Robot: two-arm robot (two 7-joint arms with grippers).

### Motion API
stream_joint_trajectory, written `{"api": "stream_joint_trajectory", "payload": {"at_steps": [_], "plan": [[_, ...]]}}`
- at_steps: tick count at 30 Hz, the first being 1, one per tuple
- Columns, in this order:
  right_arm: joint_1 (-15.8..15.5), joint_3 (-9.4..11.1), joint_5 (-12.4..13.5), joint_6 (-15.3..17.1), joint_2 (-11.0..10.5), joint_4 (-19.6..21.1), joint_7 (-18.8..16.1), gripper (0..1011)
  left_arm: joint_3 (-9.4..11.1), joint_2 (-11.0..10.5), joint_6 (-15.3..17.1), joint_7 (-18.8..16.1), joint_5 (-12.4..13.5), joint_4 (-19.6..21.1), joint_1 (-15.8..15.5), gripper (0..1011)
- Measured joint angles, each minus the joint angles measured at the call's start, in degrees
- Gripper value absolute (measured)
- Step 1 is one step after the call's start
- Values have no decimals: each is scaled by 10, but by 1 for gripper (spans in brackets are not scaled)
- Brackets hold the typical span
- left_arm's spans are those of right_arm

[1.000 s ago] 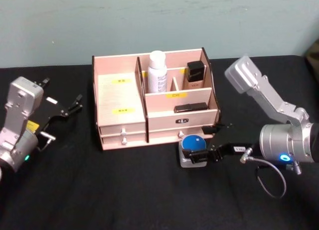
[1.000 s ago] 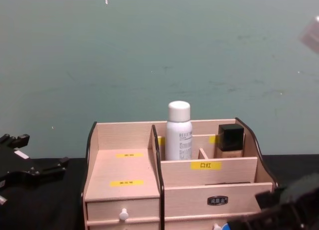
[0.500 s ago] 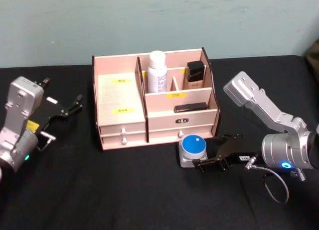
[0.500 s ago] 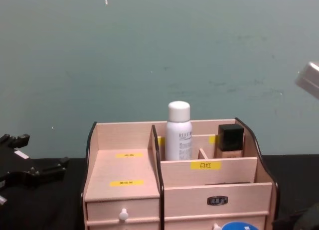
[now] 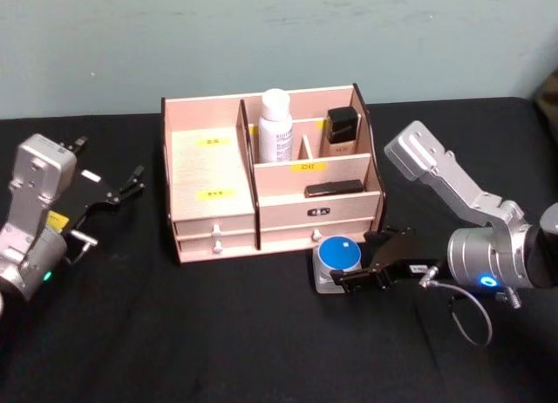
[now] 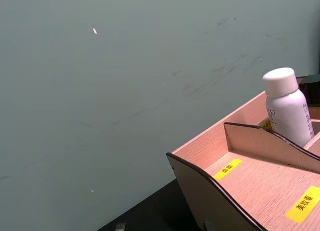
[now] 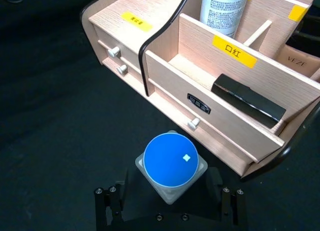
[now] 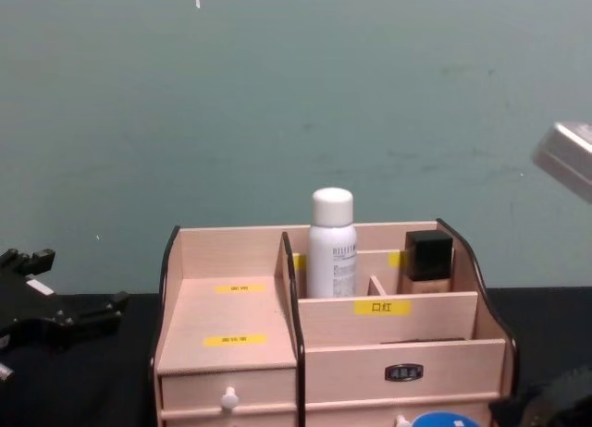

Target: Pick up the facial cleanser and watermelon frost from the table and place them into the tiered storage box.

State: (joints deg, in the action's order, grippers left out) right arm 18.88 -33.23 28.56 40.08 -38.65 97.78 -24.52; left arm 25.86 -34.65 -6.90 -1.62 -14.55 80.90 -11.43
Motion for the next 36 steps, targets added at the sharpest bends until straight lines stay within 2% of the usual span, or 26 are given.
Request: {"api": "stream_joint_trajectory", "payload": {"at_steps": [10,22,36], "plan": [[10,-9,-14,-6,17,-23,-6,1000,0,0,0,0,0,0,0,1009],[16,-10,-24,-11,31,-38,-14,1000,0,0,0,0,0,0,0,1010],[17,-11,-31,-13,39,-47,-18,1000,0,0,0,0,0,0,0,1010]]}}
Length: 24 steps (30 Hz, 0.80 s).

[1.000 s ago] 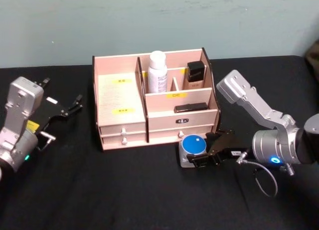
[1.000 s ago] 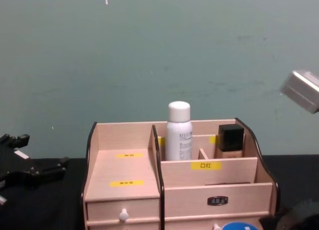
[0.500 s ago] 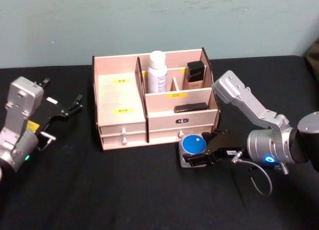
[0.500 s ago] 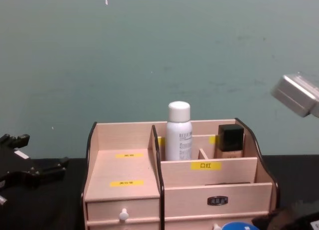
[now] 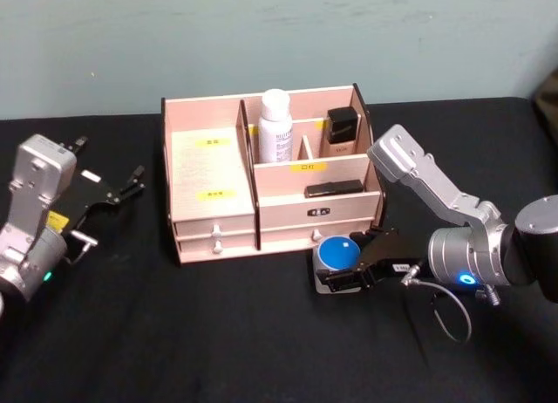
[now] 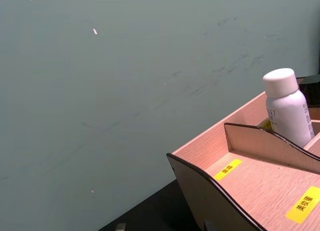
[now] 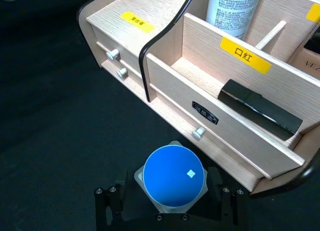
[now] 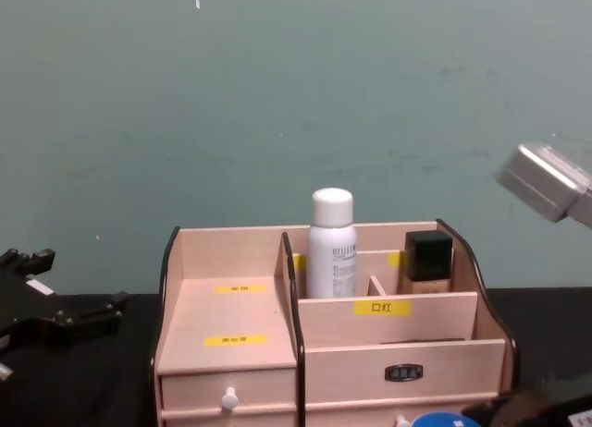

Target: Pick up the facial cleanser and watermelon frost from the table and place them into the tiered storage box.

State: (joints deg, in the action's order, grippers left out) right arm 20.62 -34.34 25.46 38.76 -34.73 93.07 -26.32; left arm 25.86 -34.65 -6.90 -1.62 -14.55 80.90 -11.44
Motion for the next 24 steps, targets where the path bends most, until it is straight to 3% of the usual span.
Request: {"api": "stream_joint_trajectory", "payload": {"at_steps": [17,24], "plan": [[1,-1,-8,6,2,0,3,1000,0,0,0,0,0,0,0,1009],[1,-1,-7,6,1,0,3,860,0,0,0,0,0,0,0,1010]]}}
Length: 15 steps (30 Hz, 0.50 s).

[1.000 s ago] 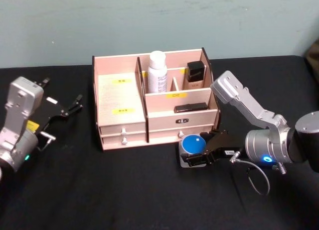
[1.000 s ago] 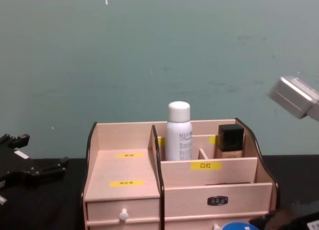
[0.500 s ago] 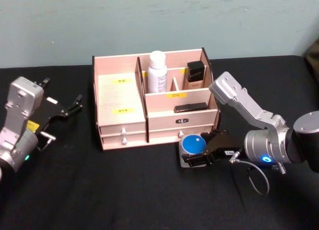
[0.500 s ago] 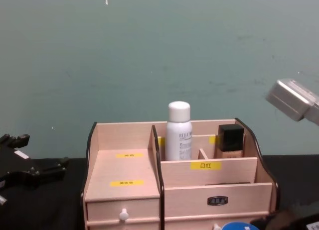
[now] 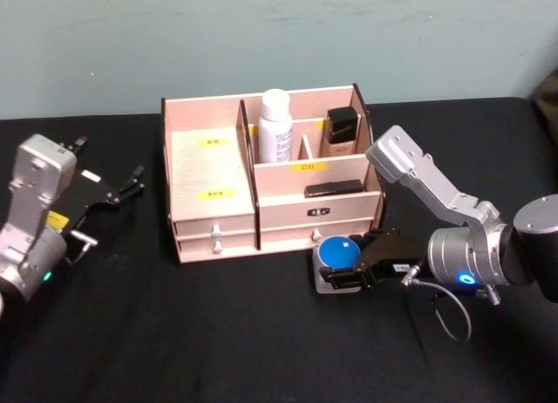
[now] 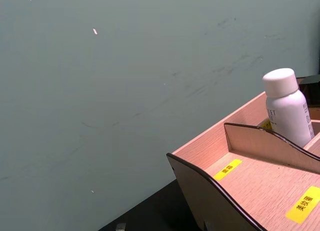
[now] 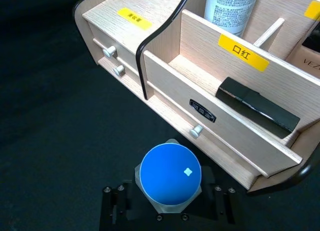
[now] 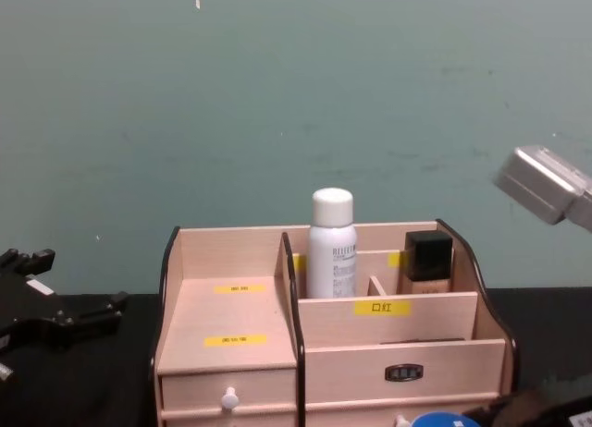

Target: Pick up the facial cleanser and watermelon frost from the table and place them into the tiered storage box.

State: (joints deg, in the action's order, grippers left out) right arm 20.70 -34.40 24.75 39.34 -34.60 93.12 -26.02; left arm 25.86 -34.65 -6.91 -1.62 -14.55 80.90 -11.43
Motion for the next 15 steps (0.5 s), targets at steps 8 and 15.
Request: {"api": "stream_joint_trajectory", "payload": {"at_steps": [8,15], "plan": [[0,1,1,0,0,0,0,722,0,0,0,0,0,0,0,1010],[0,1,1,0,0,0,0,722,0,0,0,0,0,0,0,1010]]}}
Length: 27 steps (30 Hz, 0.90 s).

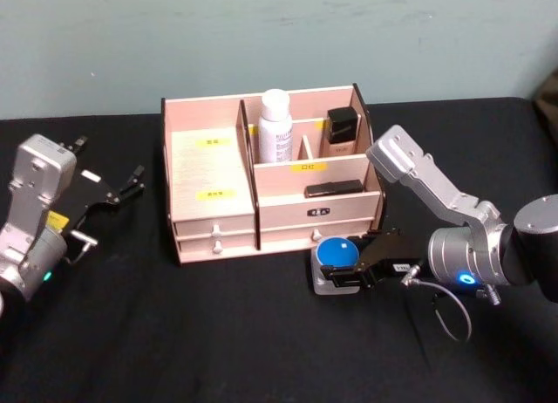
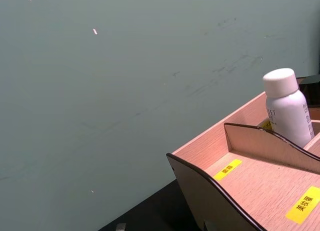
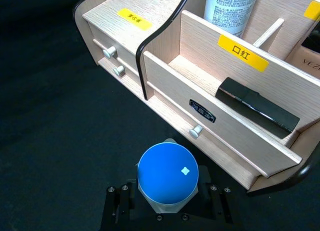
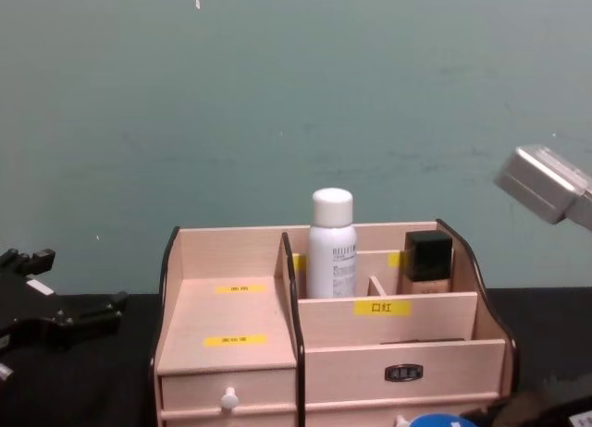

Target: Pick up the facial cleanser and watermelon frost from the table and place them into the tiered storage box.

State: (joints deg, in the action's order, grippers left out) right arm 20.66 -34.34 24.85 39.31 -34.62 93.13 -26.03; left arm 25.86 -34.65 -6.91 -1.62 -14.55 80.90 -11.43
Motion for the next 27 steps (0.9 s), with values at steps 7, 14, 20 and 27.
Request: {"api": "stream_joint_trajectory", "payload": {"at_steps": [7,14,20,27], "plan": [[0,0,0,0,0,0,0,722,0,0,0,0,0,0,0,1010],[-1,1,1,-6,-2,3,-10,722,0,0,0,0,0,0,0,1010],[1,4,5,-12,-9,24,-20,722,0,0,0,0,0,0,0,1010],[14,-1,11,-11,-12,57,-30,722,0,0,0,0,0,0,0,1010]]}}
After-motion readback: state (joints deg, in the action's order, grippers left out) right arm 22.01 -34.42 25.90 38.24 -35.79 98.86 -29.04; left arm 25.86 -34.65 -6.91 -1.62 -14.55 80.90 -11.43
